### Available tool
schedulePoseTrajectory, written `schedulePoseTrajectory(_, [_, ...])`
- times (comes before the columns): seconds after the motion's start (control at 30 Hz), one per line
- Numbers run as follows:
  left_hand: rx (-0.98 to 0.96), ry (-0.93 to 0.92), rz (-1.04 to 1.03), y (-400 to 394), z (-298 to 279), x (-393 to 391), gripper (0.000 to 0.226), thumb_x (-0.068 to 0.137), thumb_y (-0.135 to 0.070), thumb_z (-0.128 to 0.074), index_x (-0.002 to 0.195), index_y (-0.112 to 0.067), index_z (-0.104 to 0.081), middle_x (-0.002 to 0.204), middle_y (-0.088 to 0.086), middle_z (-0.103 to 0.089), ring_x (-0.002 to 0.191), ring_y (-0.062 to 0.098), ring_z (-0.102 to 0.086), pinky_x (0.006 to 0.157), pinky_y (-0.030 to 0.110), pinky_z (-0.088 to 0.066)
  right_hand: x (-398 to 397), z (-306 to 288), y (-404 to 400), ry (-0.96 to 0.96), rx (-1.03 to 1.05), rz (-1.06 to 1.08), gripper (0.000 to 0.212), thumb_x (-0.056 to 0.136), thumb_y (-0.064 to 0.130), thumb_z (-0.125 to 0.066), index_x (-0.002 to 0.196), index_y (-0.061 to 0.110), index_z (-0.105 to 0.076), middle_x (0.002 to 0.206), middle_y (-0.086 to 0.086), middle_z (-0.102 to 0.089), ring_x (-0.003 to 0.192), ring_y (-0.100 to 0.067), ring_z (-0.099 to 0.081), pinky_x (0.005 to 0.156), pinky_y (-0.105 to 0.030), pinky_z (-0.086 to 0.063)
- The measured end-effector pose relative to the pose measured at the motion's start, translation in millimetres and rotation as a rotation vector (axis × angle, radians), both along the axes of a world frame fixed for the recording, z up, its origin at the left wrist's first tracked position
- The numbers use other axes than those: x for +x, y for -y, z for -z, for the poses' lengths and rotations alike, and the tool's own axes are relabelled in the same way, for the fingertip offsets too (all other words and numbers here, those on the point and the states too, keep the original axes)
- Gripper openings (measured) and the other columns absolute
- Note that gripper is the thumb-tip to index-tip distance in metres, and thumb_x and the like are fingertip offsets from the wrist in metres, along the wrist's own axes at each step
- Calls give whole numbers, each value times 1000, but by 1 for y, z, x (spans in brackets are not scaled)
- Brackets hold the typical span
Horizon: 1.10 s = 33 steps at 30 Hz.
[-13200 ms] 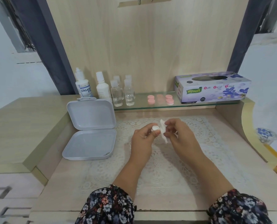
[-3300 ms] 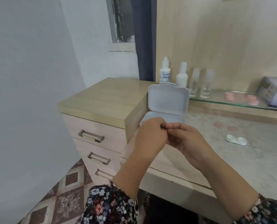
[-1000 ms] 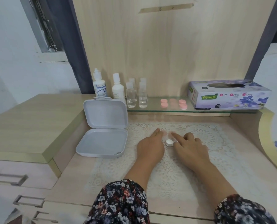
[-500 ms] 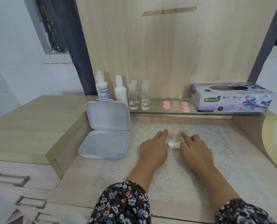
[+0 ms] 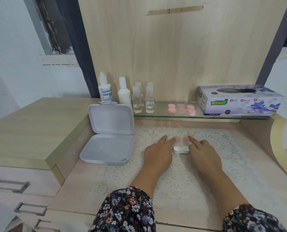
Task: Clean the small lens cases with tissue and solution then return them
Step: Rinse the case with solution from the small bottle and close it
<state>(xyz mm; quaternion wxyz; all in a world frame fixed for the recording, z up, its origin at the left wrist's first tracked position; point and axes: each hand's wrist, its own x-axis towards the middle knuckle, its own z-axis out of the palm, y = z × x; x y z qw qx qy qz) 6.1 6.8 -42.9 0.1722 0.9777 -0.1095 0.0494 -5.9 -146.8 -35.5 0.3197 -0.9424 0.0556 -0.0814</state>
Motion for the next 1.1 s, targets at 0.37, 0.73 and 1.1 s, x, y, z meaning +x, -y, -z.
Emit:
schedulePoseTrajectory(0.37, [-314, -30, -5, -7, -6, -5, 47, 93, -23, -46, 139, -32, -49, 151, -17, -34, 133, 7, -39, 105, 29, -35, -8, 0, 3, 64, 123, -6, 42, 94, 22, -37, 131, 36, -53, 120, 0, -52, 108, -19, -49, 89, -38, -42])
schedulePoseTrajectory(0.73, [-269, -33, -8, -6, -7, -6, 30, 90, -45, -56, 116, -36, -66, 137, -21, -47, 112, 3, -53, 78, 24, -36, -9, 4, 3, 86, 67, -6, 27, 86, 31, -58, 112, 28, -67, 99, 12, -55, 94, -9, -52, 74, -26, -40])
schedulePoseTrajectory(1.1, [-285, -20, -22, -6, -6, -6, 29, 89, -46, -56, 113, -35, -67, 134, -22, -49, 112, 4, -53, 79, 24, -37, -9, 5, 4, 100, 62, -26, 31, 88, 32, -58, 119, 28, -63, 103, 10, -57, 98, -10, -52, 78, -28, -42])
